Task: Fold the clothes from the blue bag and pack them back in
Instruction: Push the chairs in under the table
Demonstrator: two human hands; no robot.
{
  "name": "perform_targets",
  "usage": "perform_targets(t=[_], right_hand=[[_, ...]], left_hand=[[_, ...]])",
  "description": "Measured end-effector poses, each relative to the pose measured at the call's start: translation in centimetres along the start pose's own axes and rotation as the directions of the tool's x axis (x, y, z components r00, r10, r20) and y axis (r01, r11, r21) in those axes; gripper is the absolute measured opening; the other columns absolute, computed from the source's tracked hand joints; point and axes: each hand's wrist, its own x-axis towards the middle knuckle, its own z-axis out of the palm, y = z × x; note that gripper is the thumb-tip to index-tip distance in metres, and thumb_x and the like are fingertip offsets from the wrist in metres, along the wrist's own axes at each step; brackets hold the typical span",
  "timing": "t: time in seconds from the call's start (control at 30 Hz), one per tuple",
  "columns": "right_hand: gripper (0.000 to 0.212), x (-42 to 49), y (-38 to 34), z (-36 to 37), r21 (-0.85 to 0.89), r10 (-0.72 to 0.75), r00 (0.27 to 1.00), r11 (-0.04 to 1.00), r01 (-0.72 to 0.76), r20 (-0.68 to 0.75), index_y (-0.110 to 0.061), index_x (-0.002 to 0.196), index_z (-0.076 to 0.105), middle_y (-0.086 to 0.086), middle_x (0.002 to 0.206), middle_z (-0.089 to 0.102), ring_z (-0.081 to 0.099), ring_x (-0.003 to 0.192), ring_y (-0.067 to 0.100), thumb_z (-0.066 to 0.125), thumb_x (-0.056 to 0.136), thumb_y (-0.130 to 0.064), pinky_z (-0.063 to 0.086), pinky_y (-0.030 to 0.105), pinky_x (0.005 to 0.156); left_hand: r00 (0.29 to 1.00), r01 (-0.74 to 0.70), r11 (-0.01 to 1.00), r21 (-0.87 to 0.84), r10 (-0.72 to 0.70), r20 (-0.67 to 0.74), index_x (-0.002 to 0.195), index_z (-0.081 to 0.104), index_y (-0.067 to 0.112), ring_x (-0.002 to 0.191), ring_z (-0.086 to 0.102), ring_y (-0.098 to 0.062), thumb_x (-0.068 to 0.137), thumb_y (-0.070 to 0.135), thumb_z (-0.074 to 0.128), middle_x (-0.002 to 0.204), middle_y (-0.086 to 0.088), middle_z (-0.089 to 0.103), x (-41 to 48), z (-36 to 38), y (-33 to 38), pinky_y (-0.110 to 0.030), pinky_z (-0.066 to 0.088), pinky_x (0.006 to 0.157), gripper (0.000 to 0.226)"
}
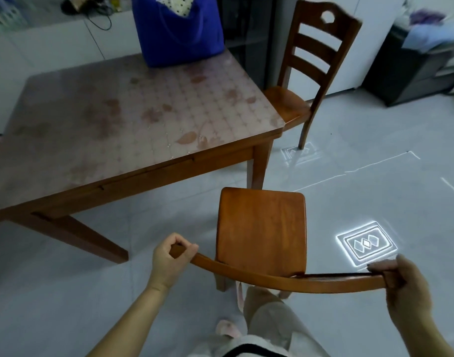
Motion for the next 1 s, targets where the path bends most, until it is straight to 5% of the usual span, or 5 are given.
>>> perform_targets(t=[0.3,0.57,0.73,0.87,1.0], right_hand=[[0.054,0.1,0.6,1.6,0.252,0.033,0.96,0.967,0.039,-0.277,-0.01,0.036,0.06,0.001,0.039,0.056,0.056,0.048,0.012,0.038,0.084,-0.021,0.042,0.021,0.072],[0.037,-0.5,-1.1,4.7,0.23,-0.034,0.981,0.97,0.078,-0.192,-0.008,0.034,0.058,0.002,0.037,0.053,0.053,0.047,0.013,0.048,0.069,-0.017,0.042,0.023,0.073],[0.018,0.6,-1.4,7.8,0.18,-0.002,0.994,0.983,0.021,-0.106,-0.011,0.041,0.058,0.003,0.04,0.053,0.054,0.049,0.019,0.065,0.035,-0.026,0.049,0.023,0.063],[0.02,1.8,-1.1,9.7,0.153,0.032,0.997,0.988,-0.021,-0.067,-0.011,0.051,0.056,0.003,0.039,0.053,0.051,0.05,0.019,0.047,0.067,-0.015,0.043,0.027,0.068],[0.011,2.2,-1.1,9.6,0.146,0.054,0.992,0.989,-0.037,-0.11,-0.01,0.059,0.054,0.003,0.04,0.054,0.053,0.049,0.017,0.045,0.063,-0.014,0.04,0.025,0.065]], left_hand=[[0.969,-0.144,0.99,-0.009,0.139,-0.202,0.058,0.053,0.014,0.053,0.059,-0.015,0.081,0.049,0.052,0.058,-0.004,0.064,-0.5,0.4,-0.8,-0.025,0.047,0.054,0.042],[0.941,-0.144,0.989,-0.027,0.129,-0.314,0.056,0.053,-0.005,0.055,0.062,-0.007,0.078,0.049,0.048,0.06,-0.004,0.065,-2.8,-2.2,0.4,-0.01,0.045,0.053,0.058],[0.905,-0.072,0.997,-0.017,0.059,-0.42,0.056,0.056,0.001,0.053,0.06,-0.011,0.077,0.049,0.047,0.063,0.0,0.067,-4.9,-3.7,-0.6,-0.012,0.045,0.052,0.053],[0.867,-0.053,0.998,-0.021,0.036,-0.497,0.056,0.057,0.004,0.053,0.06,-0.009,0.077,0.048,0.047,0.061,0.002,0.067,-4.8,-4.3,-0.5,-0.011,0.045,0.051,0.05],[0.871,-0.071,0.998,-0.004,0.06,-0.488,0.056,0.059,0.003,0.051,0.058,-0.011,0.08,0.044,0.048,0.058,-0.002,0.065,-3.9,-4.4,0.7,-0.013,0.045,0.049,0.049]])
